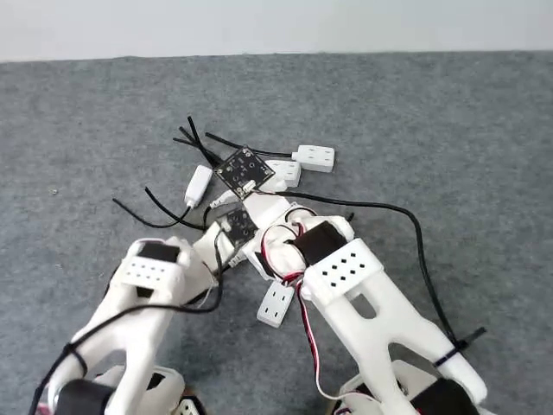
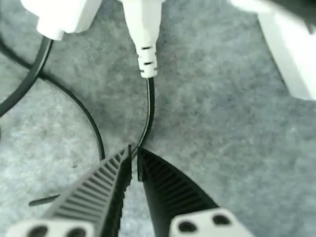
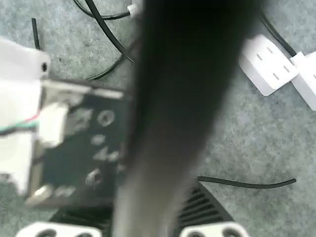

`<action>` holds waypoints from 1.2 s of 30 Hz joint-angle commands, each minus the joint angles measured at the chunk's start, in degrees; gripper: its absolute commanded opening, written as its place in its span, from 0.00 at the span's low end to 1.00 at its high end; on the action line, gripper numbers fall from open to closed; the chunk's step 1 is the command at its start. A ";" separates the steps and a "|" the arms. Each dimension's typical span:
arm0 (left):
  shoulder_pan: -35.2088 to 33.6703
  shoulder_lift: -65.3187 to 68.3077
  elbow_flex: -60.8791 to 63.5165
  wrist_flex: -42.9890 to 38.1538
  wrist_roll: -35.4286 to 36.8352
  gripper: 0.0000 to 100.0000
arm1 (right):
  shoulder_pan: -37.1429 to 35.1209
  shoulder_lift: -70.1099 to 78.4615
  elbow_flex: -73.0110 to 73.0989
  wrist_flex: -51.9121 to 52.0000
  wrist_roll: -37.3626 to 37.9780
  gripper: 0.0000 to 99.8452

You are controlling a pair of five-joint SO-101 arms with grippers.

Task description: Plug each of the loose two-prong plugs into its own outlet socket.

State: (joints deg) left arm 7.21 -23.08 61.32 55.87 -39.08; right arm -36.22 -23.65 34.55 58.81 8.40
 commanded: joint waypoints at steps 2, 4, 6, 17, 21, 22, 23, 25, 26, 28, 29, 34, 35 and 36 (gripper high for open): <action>1.23 -6.68 2.59 -1.76 -1.05 0.01 | 1.10 -0.13 -0.79 -1.01 -1.93 0.01; 1.93 -8.35 3.74 -1.85 -1.14 0.01 | 2.33 -0.22 -0.79 -1.10 -4.13 0.01; 1.93 -9.14 4.53 -3.34 -0.88 0.01 | 3.38 -0.31 -0.79 -1.10 -5.27 0.01; -1.32 -9.76 3.65 -11.87 21.27 0.02 | 18.15 -0.22 -0.70 2.24 -8.00 0.01; -0.44 -9.76 -0.66 -9.14 35.16 0.09 | 27.38 0.22 -0.62 1.98 -7.74 0.01; 2.02 -9.76 -2.07 -5.80 37.71 0.14 | 29.05 0.22 -0.53 1.89 -7.74 0.01; 5.45 -9.76 -3.38 -1.93 38.86 0.18 | 30.37 0.31 -0.44 1.80 -7.74 0.01; 12.92 -9.76 -4.79 4.92 39.30 0.25 | 31.96 0.31 -0.26 1.80 -7.74 0.01; 15.91 -9.76 -4.97 6.68 39.30 0.26 | 32.40 0.31 0.35 1.63 -7.74 0.01; 20.13 -9.76 -4.88 7.82 39.12 0.25 | 33.45 0.31 2.29 -0.40 -7.56 0.01; 21.01 -9.76 -4.70 7.65 38.86 0.24 | 33.98 0.31 3.16 -1.71 -7.30 0.01; 22.07 -9.76 -4.35 5.27 32.62 0.23 | 35.74 0.31 4.92 -4.00 -5.19 0.01; 22.07 -9.76 -4.35 4.40 32.18 0.23 | 35.74 0.31 4.92 -4.00 -5.19 0.01; 22.07 -9.76 -4.26 3.16 32.00 0.24 | 35.56 0.31 4.92 -4.00 -5.19 0.01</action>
State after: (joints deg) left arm 28.75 -31.34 59.21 61.85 -5.32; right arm -1.05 -23.12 40.26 56.09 2.42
